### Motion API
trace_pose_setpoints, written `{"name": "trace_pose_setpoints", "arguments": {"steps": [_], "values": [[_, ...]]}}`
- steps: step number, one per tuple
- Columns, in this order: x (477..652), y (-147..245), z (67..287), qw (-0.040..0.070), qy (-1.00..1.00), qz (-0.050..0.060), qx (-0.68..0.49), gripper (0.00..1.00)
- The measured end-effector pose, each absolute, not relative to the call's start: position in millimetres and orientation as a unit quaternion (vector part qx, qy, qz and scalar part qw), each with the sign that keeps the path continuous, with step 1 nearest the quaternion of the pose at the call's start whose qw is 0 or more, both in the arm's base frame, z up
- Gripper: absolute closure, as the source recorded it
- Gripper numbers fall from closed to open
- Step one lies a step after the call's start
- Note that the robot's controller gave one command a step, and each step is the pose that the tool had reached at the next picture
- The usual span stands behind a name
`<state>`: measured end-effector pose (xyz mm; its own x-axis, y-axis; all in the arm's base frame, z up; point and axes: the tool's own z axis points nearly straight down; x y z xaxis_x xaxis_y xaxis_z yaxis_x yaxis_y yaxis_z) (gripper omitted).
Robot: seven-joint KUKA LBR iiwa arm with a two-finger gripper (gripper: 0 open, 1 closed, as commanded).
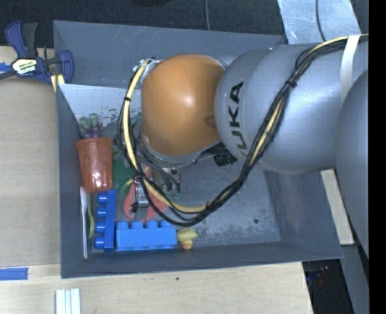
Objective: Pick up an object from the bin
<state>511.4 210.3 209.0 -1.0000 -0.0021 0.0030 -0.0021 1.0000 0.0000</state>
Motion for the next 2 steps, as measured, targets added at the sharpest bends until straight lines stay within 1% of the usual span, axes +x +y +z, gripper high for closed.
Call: {"name": "trace_pose_setpoints", "arguments": {"steps": [1,2], "values": [[513.1,209.7,211.5,-0.001,-1.000,-0.001,0.000,0.00],[517.7,172.1,208.4,-0.001,-1.000,-0.001,0.010,0.00]]}}
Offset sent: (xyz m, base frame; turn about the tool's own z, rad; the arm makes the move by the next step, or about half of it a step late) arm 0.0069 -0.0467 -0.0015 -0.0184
